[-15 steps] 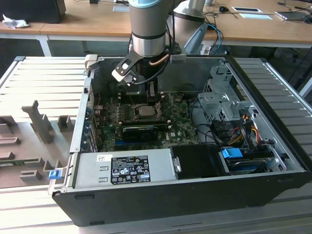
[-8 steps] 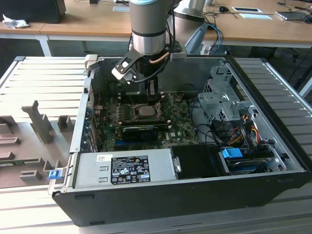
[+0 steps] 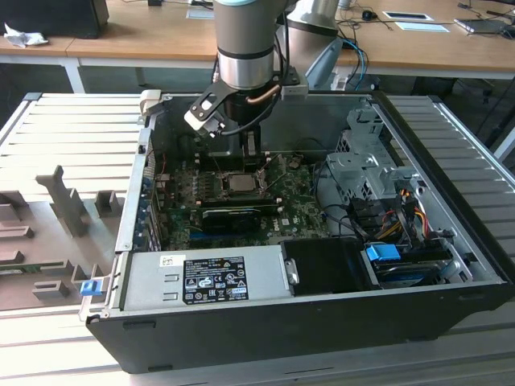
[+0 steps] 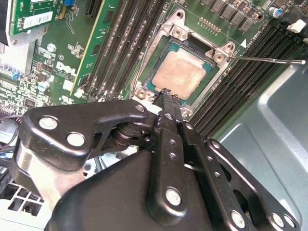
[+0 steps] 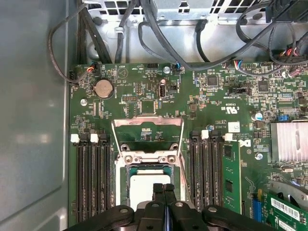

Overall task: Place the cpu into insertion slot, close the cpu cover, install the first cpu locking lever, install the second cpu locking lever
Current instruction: 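Close the cpu cover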

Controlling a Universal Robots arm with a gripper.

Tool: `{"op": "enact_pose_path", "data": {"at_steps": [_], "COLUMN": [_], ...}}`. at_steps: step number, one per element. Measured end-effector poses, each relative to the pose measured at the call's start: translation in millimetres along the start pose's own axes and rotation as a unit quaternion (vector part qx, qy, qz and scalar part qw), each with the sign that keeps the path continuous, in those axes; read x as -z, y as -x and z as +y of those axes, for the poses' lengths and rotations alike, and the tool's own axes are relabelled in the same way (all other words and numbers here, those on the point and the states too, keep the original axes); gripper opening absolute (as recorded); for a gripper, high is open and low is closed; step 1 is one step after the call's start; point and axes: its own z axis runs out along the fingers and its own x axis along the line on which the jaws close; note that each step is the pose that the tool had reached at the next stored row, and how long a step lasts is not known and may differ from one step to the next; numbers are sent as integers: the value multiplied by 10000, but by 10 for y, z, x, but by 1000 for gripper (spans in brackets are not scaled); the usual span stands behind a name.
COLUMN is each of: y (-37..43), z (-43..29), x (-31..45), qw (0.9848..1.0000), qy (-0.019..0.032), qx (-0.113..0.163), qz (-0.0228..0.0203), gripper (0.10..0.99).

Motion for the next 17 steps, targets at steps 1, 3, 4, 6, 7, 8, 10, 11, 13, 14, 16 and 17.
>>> {"op": "enact_pose_path", "data": {"at_steps": [1,3,4,6,7,8,10,11,13,14,16,17], "y": [0,-2,-3,-9,-12,-14,-19,-21,-28,-29,-32,-34], "z": [0,1,1,3,4,4,5,6,8,8,10,11], "x": [3,12,17,37,47,54,66,72,94,102,120,136], "qw": [10000,10000,10000,10000,10000,10000,10000,10000,10000,9999,9999,9999], "qy": [0,0,0,1,1,1,1,2,2,1,2,2], "qx": [1,1,2,3,5,5,6,7,9,9,10,10], "qz": [-4,-14,-19,-38,-47,-55,-70,-76,-97,-101,-111,-120], "gripper": [106,106,106,106,106,106,106,106,106,106,106,106]}}
